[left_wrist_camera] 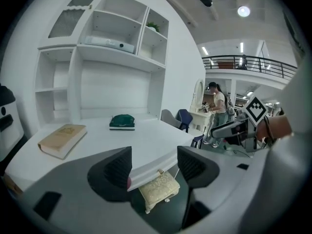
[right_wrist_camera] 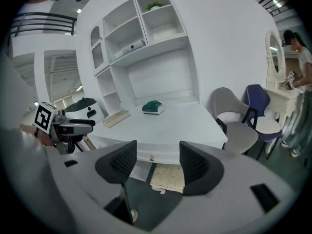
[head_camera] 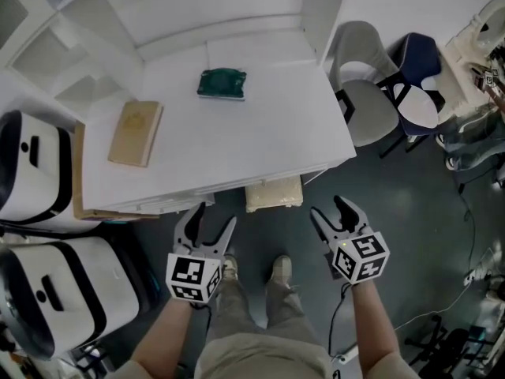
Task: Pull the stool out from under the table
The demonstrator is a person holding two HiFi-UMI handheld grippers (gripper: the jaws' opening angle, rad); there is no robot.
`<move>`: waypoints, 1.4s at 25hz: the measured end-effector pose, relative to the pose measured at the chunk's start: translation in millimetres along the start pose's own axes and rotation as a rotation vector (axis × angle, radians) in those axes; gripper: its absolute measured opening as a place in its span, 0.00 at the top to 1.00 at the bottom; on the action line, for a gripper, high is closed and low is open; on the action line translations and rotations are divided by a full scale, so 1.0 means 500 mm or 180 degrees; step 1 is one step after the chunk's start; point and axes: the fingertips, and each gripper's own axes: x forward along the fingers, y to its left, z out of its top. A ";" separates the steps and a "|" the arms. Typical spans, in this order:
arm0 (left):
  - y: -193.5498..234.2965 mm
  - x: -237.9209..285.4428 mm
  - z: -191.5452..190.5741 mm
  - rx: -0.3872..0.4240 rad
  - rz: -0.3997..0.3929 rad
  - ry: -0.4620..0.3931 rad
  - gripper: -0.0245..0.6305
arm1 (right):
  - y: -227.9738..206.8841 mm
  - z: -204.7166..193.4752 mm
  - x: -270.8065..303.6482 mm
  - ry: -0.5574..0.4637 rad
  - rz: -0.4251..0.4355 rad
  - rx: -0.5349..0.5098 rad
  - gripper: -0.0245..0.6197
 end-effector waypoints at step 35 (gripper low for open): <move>0.103 0.555 -0.669 -0.0791 -0.0241 0.0490 0.48 | -0.281 -0.546 0.546 0.0135 -0.0076 0.0415 0.46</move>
